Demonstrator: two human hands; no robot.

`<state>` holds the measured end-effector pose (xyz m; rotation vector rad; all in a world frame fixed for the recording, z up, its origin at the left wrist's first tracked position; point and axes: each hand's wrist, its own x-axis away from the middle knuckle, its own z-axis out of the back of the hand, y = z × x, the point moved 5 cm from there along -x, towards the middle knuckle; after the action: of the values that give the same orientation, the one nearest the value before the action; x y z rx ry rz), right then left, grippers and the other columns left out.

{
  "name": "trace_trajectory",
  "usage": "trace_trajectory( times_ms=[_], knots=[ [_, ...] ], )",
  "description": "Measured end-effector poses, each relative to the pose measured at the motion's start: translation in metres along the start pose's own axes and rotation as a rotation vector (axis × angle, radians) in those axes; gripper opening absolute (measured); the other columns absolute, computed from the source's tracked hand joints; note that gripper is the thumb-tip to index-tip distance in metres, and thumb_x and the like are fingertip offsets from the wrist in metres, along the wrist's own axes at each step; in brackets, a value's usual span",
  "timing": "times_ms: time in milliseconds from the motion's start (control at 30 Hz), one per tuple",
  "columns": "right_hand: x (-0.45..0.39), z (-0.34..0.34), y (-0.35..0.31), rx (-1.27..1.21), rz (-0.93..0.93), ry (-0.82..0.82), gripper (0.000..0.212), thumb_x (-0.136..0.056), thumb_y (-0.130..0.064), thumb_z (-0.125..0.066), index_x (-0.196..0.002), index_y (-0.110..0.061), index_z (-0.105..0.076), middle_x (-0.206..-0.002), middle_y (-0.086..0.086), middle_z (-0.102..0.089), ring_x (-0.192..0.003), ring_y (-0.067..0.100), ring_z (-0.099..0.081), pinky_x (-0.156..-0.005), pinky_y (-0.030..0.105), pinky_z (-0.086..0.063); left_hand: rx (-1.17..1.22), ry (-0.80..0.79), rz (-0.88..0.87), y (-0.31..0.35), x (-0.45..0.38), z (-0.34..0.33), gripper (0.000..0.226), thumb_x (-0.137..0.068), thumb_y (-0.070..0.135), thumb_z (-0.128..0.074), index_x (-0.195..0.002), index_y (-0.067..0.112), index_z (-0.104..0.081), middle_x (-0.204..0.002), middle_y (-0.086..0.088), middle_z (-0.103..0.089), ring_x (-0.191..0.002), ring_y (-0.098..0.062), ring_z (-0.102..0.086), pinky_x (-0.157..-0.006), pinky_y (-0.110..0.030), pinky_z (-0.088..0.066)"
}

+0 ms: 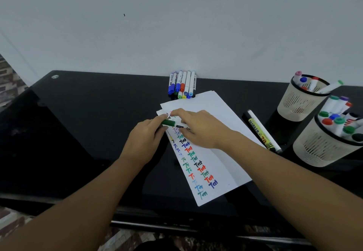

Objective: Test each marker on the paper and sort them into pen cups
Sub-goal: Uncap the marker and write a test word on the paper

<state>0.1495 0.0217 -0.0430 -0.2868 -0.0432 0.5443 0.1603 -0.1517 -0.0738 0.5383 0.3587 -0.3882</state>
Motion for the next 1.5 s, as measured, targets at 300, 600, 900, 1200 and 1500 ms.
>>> trace_trajectory(
  times_ms=[300,600,900,1200,1500],
  knots=[
    [0.007,0.0,0.008,-0.161,-0.072,0.062,0.061,-0.11,-0.03,-0.035,-0.158,-0.057,-0.008,-0.109,0.001,-0.06,-0.087,0.01,-0.06,-0.071,0.024,-0.047,0.042,-0.09,0.139,-0.007,-0.005,-0.007,0.084,-0.091,0.063,-0.06,-0.159,0.025,-0.027,-0.141,0.004,-0.058,-0.126,-0.013,-0.051,-0.096,-0.03,-0.044],
    [0.02,0.002,0.021,-0.263,-0.184,0.154,0.05,-0.105,-0.028,-0.044,-0.15,-0.046,-0.032,-0.069,-0.006,-0.058,-0.057,0.012,-0.057,-0.052,0.021,-0.04,-0.048,-0.135,0.128,-0.005,-0.006,-0.007,0.079,-0.085,0.07,-0.062,-0.147,0.022,-0.051,-0.146,0.002,-0.054,-0.136,-0.016,-0.044,-0.109,-0.038,-0.041],
    [0.034,0.008,0.03,-0.512,-0.266,0.237,0.051,-0.111,-0.019,-0.034,-0.151,-0.05,-0.034,-0.101,-0.003,-0.063,-0.078,0.011,-0.063,-0.074,0.027,-0.052,-0.046,-0.171,0.109,-0.005,-0.005,-0.007,0.08,-0.086,0.07,-0.061,-0.15,0.023,-0.049,-0.149,0.003,-0.052,-0.138,-0.017,-0.041,-0.111,-0.04,-0.039],
    [0.068,0.027,0.058,-0.805,-0.418,0.263,0.052,-0.098,-0.011,-0.056,-0.141,-0.041,-0.05,-0.126,-0.01,-0.062,-0.113,0.011,-0.063,-0.089,0.029,-0.055,-0.215,-0.492,0.188,0.024,-0.008,-0.023,0.099,-0.079,0.092,-0.028,-0.159,0.045,0.005,-0.17,-0.002,0.011,-0.156,-0.027,0.008,-0.126,-0.054,-0.006],
    [0.099,0.074,0.073,-0.64,-0.523,0.554,0.026,-0.105,-0.047,-0.05,-0.105,-0.027,-0.066,-0.09,-0.003,-0.071,-0.078,0.011,-0.066,-0.068,0.023,-0.049,-0.32,-0.515,0.118,0.031,0.006,-0.041,0.105,-0.07,0.101,-0.003,-0.16,0.045,-0.002,-0.171,0.002,0.004,-0.156,-0.02,0.008,-0.124,-0.055,0.006]
  ],
)
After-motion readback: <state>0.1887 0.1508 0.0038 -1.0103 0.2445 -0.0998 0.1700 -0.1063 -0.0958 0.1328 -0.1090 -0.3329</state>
